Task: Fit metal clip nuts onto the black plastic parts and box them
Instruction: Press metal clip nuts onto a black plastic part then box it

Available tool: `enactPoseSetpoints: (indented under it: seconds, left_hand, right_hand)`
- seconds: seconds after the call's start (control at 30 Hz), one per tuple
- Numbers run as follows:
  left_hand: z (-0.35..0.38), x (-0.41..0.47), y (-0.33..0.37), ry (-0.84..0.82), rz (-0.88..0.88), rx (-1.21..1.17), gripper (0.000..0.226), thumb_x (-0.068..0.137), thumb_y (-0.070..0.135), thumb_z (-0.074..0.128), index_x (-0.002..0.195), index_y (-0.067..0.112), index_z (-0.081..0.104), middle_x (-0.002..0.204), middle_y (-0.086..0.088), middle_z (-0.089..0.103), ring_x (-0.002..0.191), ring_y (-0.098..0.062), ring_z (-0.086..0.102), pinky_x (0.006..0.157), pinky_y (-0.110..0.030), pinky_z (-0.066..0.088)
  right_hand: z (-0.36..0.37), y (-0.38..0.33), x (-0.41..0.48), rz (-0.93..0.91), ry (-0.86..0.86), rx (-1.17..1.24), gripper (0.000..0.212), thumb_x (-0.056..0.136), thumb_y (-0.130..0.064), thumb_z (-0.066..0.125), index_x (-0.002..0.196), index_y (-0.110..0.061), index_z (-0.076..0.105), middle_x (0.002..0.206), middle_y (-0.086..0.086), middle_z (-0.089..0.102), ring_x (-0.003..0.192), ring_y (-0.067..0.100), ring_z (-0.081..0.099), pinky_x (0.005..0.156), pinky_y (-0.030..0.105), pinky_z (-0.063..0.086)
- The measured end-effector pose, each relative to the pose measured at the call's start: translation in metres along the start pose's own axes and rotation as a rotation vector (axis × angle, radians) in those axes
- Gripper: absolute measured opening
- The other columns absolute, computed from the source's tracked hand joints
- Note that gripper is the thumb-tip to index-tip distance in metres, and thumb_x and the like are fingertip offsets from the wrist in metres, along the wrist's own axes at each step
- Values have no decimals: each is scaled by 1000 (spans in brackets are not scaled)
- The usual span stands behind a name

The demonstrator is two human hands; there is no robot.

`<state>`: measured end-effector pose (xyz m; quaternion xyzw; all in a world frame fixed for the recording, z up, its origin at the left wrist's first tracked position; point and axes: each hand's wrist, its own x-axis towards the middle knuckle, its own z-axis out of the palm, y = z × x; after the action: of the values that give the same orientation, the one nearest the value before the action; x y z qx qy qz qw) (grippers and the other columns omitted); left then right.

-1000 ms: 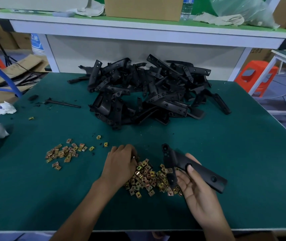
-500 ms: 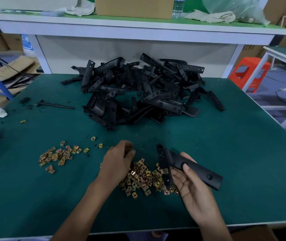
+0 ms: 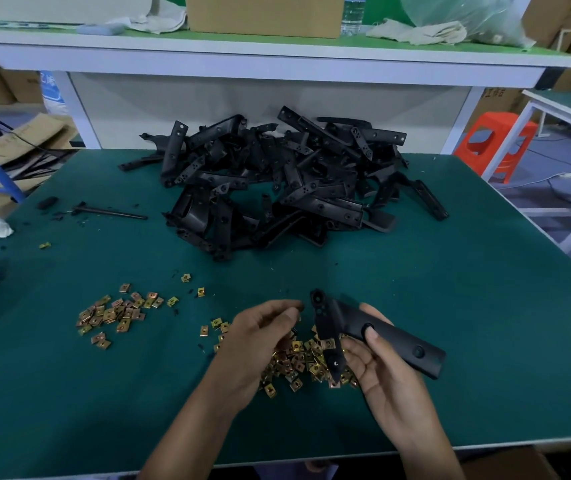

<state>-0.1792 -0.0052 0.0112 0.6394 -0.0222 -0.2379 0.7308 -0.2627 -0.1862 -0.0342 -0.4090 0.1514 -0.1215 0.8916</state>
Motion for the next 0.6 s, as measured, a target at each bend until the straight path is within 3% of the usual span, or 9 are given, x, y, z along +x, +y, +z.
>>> enactPoseSetpoints:
  seconds: [0.1,0.23,0.37,0.5,0.6]
  left_hand:
    - [7,-5,-4,-47,-64,-186,17,98,14,59,95,18,76,82,-5,66,71,-14,60,70,-30,51]
    - [11,-7,-9,-88,-94,-159,17,102,16,55,98,17,71,79,-6,66,67,-15,58,68,-33,49]
    - [9,-7,-9,-72,-76,-179,19,99,10,59,97,13,77,86,-6,70,74,-14,61,69,-28,51]
    - [10,-6,-8,-37,-45,-213,26,95,5,63,117,14,72,99,-10,73,87,-17,66,77,-27,54]
    - [15,-7,-6,-28,-46,-273,17,97,7,60,110,7,71,105,-13,75,90,-18,70,75,-27,56]
  right_hand:
    - [1,0,-1,2,8,-1,42,85,-19,68,127,-17,70,110,23,70,90,26,72,78,33,61]
    - [3,-1,-1,6,15,4,44,80,-22,72,124,-17,72,109,23,71,88,25,73,75,31,61]
    - [3,-1,-1,10,12,8,44,83,-19,70,126,-16,71,107,24,70,88,26,72,77,33,61]
    - [2,-1,-1,1,11,5,43,83,-19,70,126,-16,71,107,23,71,87,25,73,77,33,61]
    - [2,-1,-1,5,15,-1,47,79,-22,73,126,-16,71,109,23,71,88,25,72,76,33,61]
